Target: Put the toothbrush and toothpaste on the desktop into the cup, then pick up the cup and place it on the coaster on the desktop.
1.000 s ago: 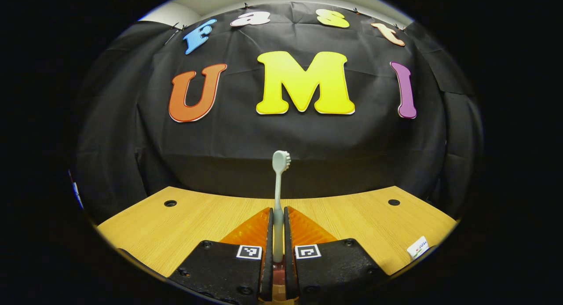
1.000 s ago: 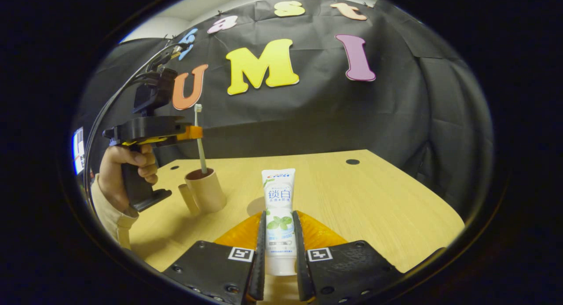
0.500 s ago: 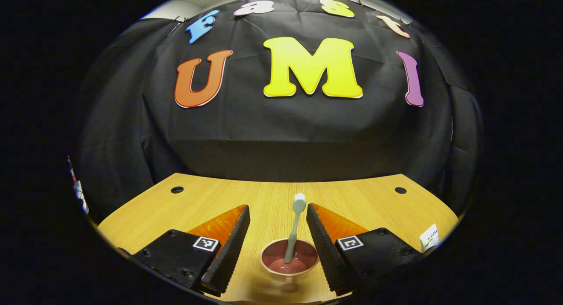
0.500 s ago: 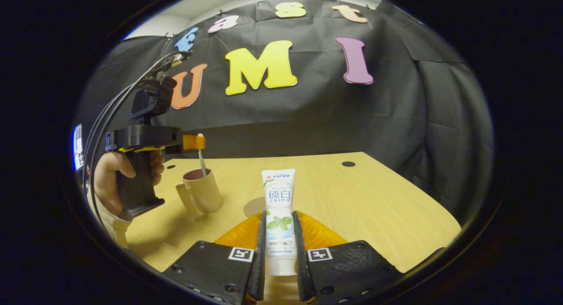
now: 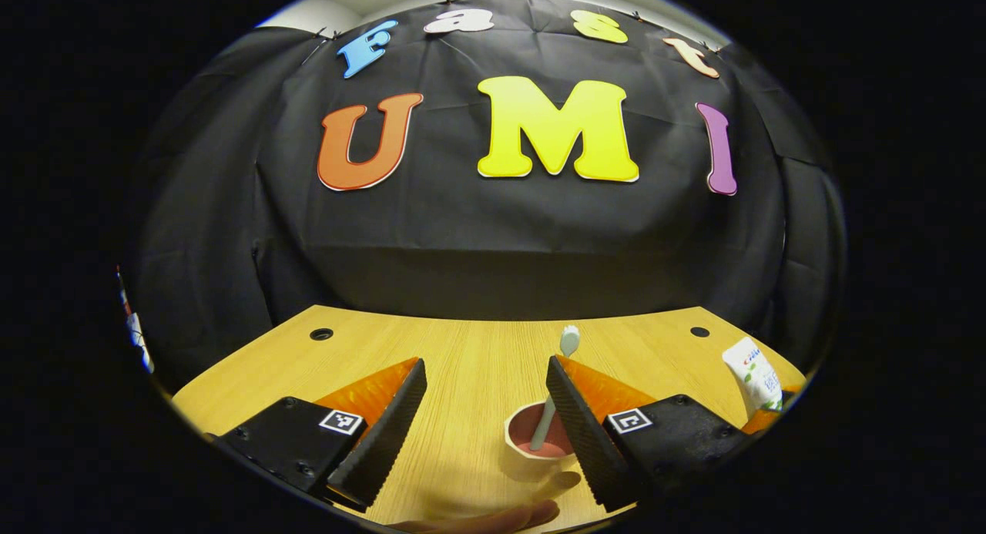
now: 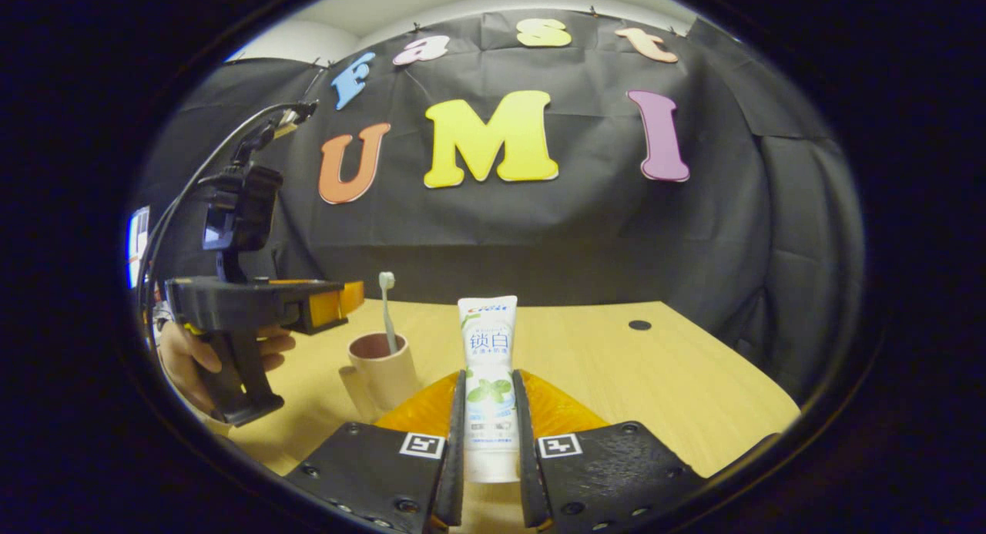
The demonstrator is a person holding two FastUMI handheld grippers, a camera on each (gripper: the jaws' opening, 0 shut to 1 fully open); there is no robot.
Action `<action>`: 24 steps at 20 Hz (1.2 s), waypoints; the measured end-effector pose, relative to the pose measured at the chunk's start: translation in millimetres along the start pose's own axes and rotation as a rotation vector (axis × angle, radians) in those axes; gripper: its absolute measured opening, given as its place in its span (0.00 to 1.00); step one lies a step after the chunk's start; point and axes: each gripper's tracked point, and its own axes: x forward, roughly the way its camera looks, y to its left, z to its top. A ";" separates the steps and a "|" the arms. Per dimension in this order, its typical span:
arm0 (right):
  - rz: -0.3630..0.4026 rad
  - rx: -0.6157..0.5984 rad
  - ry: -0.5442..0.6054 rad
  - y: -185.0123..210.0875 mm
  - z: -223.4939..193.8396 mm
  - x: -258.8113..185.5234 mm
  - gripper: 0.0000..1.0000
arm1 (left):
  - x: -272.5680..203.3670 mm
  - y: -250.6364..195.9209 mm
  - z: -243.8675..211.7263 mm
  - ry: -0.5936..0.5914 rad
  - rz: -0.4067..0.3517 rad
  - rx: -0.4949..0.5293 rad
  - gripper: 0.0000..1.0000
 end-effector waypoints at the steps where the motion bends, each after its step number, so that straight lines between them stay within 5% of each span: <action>1: 0.019 0.006 -0.012 10.5 6.9 5.8 0.30 | -2.4 5.3 -1.3 -0.003 0.001 0.000 0.99; 8: 0.109 0.055 -0.103 84.6 76.7 71.4 0.30 | -0.2 32.1 -17.6 0.013 0.021 0.012 0.99; 13: 0.188 0.095 -0.117 119.3 82.6 98.9 0.30 | -3.0 42.2 -11.9 -0.006 0.053 0.006 0.99; 24: 0.201 0.127 -0.070 112.5 61.5 107.2 0.31 | -4.6 62.2 -5.0 -0.020 0.109 0.041 0.99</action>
